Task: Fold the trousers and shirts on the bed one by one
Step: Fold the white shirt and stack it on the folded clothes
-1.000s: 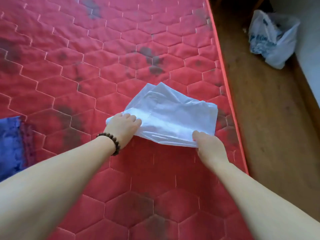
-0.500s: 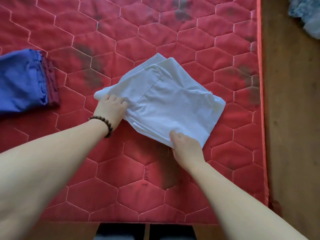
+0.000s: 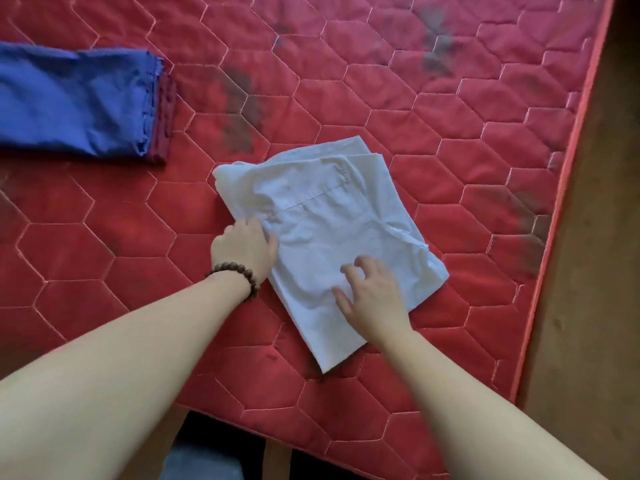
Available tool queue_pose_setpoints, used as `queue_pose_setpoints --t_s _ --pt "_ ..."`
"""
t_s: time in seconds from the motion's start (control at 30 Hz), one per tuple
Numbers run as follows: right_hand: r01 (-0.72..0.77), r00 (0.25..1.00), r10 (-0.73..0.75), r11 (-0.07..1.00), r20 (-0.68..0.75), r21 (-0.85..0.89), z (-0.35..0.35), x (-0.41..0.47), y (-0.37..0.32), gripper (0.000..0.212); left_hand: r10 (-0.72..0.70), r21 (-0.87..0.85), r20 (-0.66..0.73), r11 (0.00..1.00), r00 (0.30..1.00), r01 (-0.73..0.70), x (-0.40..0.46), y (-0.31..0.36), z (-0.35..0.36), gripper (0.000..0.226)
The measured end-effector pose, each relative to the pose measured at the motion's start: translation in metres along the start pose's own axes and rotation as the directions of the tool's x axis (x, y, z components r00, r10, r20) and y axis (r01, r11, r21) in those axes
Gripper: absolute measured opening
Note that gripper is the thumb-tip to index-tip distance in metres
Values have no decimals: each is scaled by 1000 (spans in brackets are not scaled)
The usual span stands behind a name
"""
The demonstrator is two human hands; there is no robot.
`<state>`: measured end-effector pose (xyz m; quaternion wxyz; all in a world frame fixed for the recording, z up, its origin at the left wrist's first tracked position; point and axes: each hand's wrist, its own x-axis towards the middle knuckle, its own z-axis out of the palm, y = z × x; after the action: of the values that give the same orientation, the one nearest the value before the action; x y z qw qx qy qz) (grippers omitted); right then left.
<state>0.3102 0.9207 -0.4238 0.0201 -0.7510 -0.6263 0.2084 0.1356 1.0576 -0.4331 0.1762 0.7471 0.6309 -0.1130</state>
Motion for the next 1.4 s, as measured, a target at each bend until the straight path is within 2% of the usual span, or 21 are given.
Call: queue_pose_setpoints --t_s 0.03,0.1,0.17,0.27,0.4,0.43,0.5,0.6,0.67,0.73,0.8,0.9,1.0,1.07,1.13,1.2,1.27,1.33,1.4 --pt "9 1000 -9 1000 3 -19 -6 11 10 39 -104 -116 41 987 994 109 -1 6 4 38" --pt "38 999 -39 998 -12 -47 -12 32 31 45 -254 -338 99 901 962 272 -3 14 11 40" --pt "72 997 -75 994 -30 -87 -15 52 49 51 -339 -494 72 805 938 329 -2 20 18 32" --pt "80 997 -78 985 15 -150 -12 75 71 58 -437 -580 -2 733 899 356 -7 24 24 18" --pt "149 980 -123 975 159 -164 -7 91 84 59 -535 -593 -38 692 844 411 -21 19 38 16" --pt "180 974 -152 970 170 -165 -7 94 87 58 -543 -603 -49 685 838 409 -23 17 41 14" --pt "193 978 -179 970 107 -145 -11 100 90 58 -568 -677 -75 632 820 376 -23 12 44 14" --pt "47 998 -47 999 -37 11 -22 117 91 67 -572 -839 -76 480 817 258 -11 11 39 38" --pt "-50 998 53 989 -21 138 -28 134 89 72 -554 -896 -48 391 831 209 1 14 32 50" --pt "-104 995 101 958 26 266 -32 151 86 75 -575 -929 28 287 818 234 15 13 25 54" --pt "-158 987 142 896 68 416 -35 164 82 76 -574 -925 98 248 813 286 26 12 22 42" --pt "-148 989 123 835 83 529 -37 173 84 75 -513 -903 44 347 857 254 39 9 18 19" --pt "-78 993 114 812 -27 579 -39 170 90 69 -437 -892 -89 435 895 123 57 9 0 18" --pt "-63 985 147 795 -92 603 -44 168 94 67 -386 -888 -147 456 911 50 76 14 -15 18" --pt "-86 978 177 830 -114 551 -49 170 97 68 -393 -855 -183 516 901 51 93 25 -25 26" --pt "-120 965 184 943 -186 311 -52 171 98 67 -402 -703 -291 706 868 91 104 34 -26 43" --pt "-82 947 106 992 -303 92 -52 174 92 59 -235 -445 -420 895 876 27 107 41 -21 49" --pt "77 945 -71 997 -319 4 -44 179 77 49 22 -190 -412 976 911 -109 110 49 -11 52" --pt "249 948 -250 968 -197 -29 -30 185 58 45 231 18 -291 972 928 -236 116 58 4 54"
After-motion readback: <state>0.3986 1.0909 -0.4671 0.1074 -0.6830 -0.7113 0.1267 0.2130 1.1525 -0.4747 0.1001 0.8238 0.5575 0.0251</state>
